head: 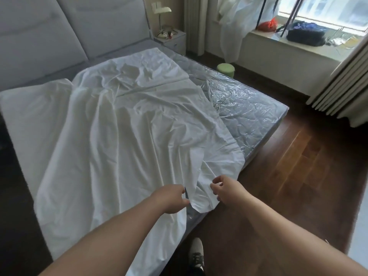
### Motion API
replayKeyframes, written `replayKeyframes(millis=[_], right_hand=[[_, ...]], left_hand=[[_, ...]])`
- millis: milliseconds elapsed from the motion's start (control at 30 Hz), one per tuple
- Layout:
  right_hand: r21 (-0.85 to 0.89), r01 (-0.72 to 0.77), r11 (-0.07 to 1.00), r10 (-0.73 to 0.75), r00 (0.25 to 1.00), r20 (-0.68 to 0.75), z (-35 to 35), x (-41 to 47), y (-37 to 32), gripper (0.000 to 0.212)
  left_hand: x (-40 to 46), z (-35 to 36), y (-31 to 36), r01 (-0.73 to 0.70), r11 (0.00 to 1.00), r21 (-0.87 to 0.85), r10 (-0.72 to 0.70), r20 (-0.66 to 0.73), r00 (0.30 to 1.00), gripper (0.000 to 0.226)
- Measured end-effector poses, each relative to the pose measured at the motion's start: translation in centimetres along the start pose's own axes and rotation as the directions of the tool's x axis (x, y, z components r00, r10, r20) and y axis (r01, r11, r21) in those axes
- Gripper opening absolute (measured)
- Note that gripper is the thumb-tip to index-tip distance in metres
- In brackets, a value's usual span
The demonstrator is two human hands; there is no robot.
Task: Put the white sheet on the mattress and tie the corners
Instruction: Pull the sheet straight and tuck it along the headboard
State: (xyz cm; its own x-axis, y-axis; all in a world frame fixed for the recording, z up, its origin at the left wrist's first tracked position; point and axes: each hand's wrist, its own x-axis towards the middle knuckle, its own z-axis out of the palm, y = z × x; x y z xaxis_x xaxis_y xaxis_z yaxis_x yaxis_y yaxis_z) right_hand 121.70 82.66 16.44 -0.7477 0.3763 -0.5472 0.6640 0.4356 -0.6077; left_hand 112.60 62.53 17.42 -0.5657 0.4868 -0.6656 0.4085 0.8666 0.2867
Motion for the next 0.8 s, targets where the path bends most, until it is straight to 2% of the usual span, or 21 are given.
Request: replayKeyframes(millis=[167,367,567,800], right_hand=[[-0.155,-0.046,0.987,0.064,0.992,0.113,-2.2,6.9,0.1,0.035],[-0.181,-0.09,0.979,0.121,0.978,0.168,-5.7,14.2,-0.5,0.027],[-0.306,0.01,0.952,0.098,0.937,0.336,-4.6,22.4,1.1,0.033],[-0.411,0.171,0.895,0.119,0.798,0.59,-5.2,30.1,4.0,0.031]], left_hand=[[6.6,-2.1,0.3,0.081,0.99,-0.116,-0.074,0.059,0.995,0.05],[10.9,-4.0,0.6,0.14,0.973,-0.182,-0.12,0.113,0.986,0.051],[15.7,-2.0,0.8,0.278,0.915,-0.293,-0.232,0.181,0.956,0.054],[22.4,2.8,5.3,0.433,0.804,-0.407,-0.343,0.276,0.898,0.051]])
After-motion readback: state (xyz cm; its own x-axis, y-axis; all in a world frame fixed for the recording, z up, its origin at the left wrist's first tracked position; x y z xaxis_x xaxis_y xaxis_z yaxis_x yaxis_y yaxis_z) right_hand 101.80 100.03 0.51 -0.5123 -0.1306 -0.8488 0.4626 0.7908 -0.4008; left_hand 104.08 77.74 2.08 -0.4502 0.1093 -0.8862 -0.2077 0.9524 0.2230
